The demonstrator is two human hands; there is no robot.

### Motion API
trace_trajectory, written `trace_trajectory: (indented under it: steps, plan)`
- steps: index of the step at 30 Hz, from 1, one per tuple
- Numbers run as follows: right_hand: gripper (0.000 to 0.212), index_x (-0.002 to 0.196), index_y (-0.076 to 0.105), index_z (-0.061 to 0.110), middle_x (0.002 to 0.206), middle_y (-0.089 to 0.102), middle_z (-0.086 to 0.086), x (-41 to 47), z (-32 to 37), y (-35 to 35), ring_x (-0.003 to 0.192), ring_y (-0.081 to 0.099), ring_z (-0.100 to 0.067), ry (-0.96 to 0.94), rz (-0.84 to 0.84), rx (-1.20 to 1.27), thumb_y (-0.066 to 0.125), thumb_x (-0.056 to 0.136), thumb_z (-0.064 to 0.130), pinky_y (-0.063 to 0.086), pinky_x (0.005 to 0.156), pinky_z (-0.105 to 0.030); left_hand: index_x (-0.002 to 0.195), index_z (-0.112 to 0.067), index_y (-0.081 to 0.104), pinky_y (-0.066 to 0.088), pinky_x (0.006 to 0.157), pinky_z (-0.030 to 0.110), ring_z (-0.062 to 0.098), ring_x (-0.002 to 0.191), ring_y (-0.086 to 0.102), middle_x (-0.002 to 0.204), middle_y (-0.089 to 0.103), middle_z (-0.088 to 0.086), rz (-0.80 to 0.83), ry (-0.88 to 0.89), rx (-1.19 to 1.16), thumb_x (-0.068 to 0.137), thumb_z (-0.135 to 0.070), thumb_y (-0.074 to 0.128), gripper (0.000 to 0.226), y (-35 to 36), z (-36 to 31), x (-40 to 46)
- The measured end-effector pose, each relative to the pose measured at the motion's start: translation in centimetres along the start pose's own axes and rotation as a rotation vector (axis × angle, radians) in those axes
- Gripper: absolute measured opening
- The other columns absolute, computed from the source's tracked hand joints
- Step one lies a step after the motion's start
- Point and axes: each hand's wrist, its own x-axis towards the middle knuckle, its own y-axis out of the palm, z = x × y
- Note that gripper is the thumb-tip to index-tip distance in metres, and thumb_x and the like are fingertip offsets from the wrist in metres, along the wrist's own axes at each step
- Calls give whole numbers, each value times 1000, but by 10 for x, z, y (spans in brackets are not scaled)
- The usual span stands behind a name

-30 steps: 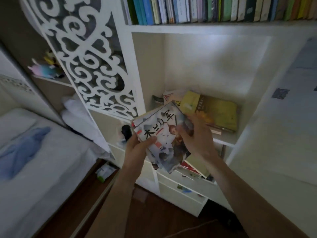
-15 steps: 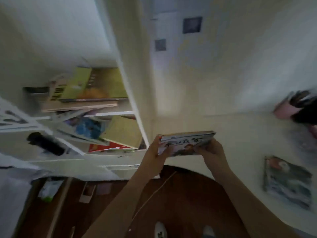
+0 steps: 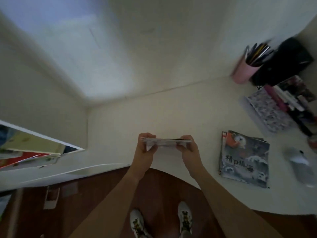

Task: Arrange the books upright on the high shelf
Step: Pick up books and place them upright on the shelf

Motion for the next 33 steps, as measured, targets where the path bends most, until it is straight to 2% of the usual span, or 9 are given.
trace_trajectory:
  steps: [3, 6, 11, 14, 18, 22, 26, 30, 33]
  plan:
    - [6, 105, 58, 14, 100, 64, -5, 3, -12, -1, 93, 65, -9, 6, 35, 26, 59, 101, 9, 54, 86, -45, 120, -26, 50, 50, 99, 31, -2, 105, 61, 113, 61, -10, -62, -52, 24, 102, -7, 58, 27, 15, 4, 1]
    - [12, 113, 51, 8, 96, 65, -14, -3, -7, -36, 90, 67, -30, -11, -61, -12, 55, 104, 15, 56, 81, -53, 132, -23, 40, 51, 84, 11, -13, 102, 63, 114, 62, -22, 38, -8, 116, 105, -14, 53, 31, 44, -21, -4]
    - [45, 145, 32, 15, 89, 61, -2, -34, -13, -138, 77, 65, -24, 9, -456, -215, 51, 105, 19, 48, 57, -22, 124, -5, 46, 46, 81, 28, 20, 105, 52, 118, 47, 6, 181, 35, 371, 103, -25, 57, 31, 153, -59, -9]
    - [37, 133, 42, 5, 105, 63, -16, -34, -33, -193, 89, 64, -35, 132, -592, -392, 53, 101, 21, 52, 68, -40, 130, -6, 51, 43, 83, 27, 20, 105, 51, 120, 53, 8, 201, 73, 428, 100, -30, 60, 39, 213, -64, -19]
    - [33, 121, 57, -5, 115, 56, -27, -30, -62, -221, 92, 48, -34, 254, -552, -658, 57, 96, 18, 29, 77, -29, 129, -13, 56, 48, 90, 27, 15, 99, 47, 117, 53, 8, 245, 74, 561, 98, -36, 62, 39, 241, -51, -26]
    - [56, 131, 56, -2, 127, 52, -31, -38, -54, -212, 117, 47, -46, 271, -560, -809, 49, 94, 39, 36, 99, -48, 149, -20, 44, 42, 98, 29, 23, 126, 50, 137, 47, 7, 290, 24, 587, 101, -40, 56, 53, 220, -44, -32]
    - [52, 144, 49, 14, 145, 50, -13, -55, 1, -136, 138, 42, -34, -10, -322, -695, 56, 98, 37, 34, 116, -46, 152, -28, 41, 36, 109, 30, 19, 136, 44, 148, 46, 1, 92, 7, 574, 105, -46, 47, 51, 143, -47, -44]
    - [37, 138, 57, 23, 134, 58, 2, -76, 71, -11, 125, 52, -16, -380, -3, -572, 57, 102, 30, 32, 103, -21, 143, -24, 55, 29, 109, 25, 20, 133, 45, 143, 53, 3, -272, 9, 582, 105, -42, 49, 43, 26, -55, -66]
    - [34, 137, 57, 27, 136, 59, 9, -104, 121, 90, 126, 52, -9, -578, 181, -585, 52, 104, 32, 28, 104, -16, 131, -22, 65, 36, 111, 34, 24, 129, 51, 133, 62, 6, -589, 40, 582, 100, -49, 41, 48, -71, -59, -90]
